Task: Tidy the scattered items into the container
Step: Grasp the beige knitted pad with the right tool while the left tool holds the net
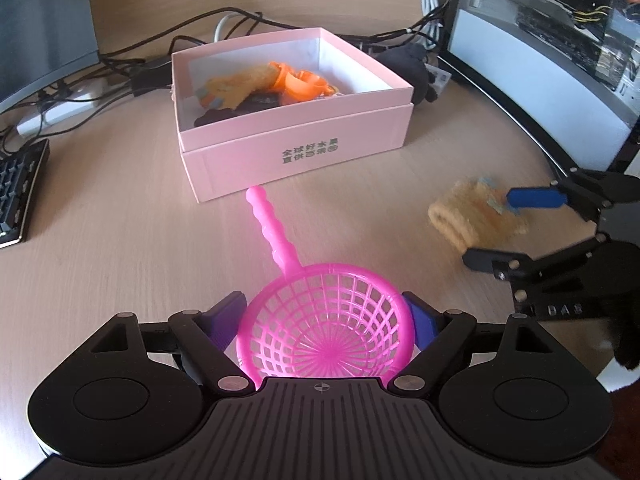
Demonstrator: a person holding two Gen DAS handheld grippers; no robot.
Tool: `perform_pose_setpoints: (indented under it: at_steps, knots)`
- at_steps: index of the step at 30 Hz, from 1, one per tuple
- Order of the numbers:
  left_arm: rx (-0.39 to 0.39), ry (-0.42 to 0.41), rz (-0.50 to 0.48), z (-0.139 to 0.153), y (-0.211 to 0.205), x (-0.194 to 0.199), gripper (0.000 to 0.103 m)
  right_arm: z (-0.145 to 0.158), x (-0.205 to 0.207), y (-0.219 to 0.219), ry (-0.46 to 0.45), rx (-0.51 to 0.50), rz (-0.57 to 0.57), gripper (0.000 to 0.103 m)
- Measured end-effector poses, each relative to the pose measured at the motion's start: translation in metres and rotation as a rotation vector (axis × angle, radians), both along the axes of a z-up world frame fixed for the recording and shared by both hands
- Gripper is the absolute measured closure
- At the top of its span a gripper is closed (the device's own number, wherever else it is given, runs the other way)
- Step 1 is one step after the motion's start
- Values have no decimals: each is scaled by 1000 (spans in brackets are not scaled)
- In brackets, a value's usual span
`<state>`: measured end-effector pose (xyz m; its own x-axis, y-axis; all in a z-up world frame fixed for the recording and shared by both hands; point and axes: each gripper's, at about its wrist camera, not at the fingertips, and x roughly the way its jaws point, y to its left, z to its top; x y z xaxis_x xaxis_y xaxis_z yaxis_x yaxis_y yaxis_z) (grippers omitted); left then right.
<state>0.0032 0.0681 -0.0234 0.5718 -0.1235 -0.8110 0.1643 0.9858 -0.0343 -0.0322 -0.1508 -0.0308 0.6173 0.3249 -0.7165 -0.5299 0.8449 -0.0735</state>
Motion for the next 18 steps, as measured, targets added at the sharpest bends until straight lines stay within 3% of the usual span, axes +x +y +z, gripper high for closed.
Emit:
perform_pose_setpoints:
  at_steps: [8,11,15,18]
  knots:
    - [1,6,8,-1,3,-2,16,-5,11,-4,23,12,-7,20]
    - [1,7,9,-1,4,-2,16,-5,8,-3,15,14,6,27]
    - [0,7,4,-1,4,-2,16,-2,5,4,0,-3,39,48]
    - [-1,5,0,-1,4,-1,16,0,4,9,-4,-12,47,53]
